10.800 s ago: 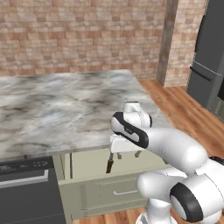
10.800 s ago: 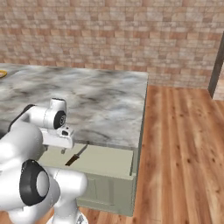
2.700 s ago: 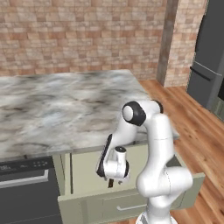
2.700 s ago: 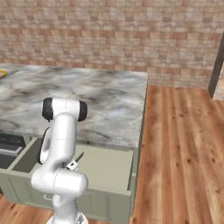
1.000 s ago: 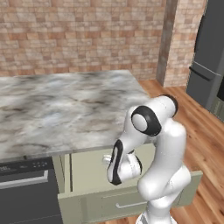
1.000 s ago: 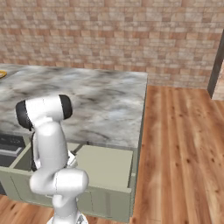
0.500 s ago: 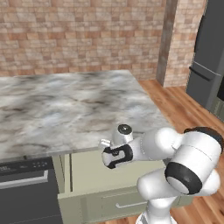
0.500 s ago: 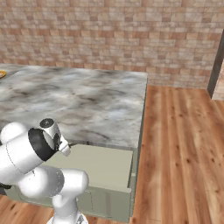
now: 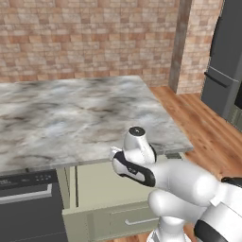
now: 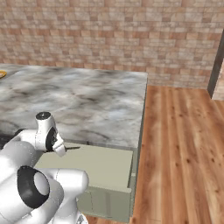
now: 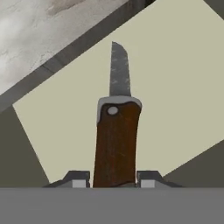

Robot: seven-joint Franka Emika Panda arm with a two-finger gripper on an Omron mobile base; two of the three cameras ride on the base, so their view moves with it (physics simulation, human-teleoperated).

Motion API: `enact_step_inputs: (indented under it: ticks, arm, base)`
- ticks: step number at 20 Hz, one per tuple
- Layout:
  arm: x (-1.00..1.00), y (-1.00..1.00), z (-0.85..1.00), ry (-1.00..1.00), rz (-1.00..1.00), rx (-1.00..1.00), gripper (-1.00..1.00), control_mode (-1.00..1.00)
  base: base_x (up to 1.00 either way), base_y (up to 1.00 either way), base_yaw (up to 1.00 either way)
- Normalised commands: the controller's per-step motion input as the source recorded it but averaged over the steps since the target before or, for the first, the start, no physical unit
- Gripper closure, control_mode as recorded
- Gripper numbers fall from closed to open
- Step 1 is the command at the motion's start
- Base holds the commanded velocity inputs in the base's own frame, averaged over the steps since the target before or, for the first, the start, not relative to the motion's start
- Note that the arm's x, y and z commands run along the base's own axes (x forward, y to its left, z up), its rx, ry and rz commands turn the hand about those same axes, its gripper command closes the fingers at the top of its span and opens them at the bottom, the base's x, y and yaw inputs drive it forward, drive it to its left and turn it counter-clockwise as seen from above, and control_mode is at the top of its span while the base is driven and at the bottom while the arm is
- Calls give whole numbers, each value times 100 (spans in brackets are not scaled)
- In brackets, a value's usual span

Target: Pick up the knife from the drawer and place it on the cutting board. Then place the meat from the plate to the cutting board.

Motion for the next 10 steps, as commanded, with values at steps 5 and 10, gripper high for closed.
enact_step_inputs:
  ticks: [5,10]
  arm:
    - [-60,0,47,7,-3,2,100,-100]
    - [-64,0,74,2,-3,2,100,-100]
  base:
    - [0,0,0]
    - [0,0,0]
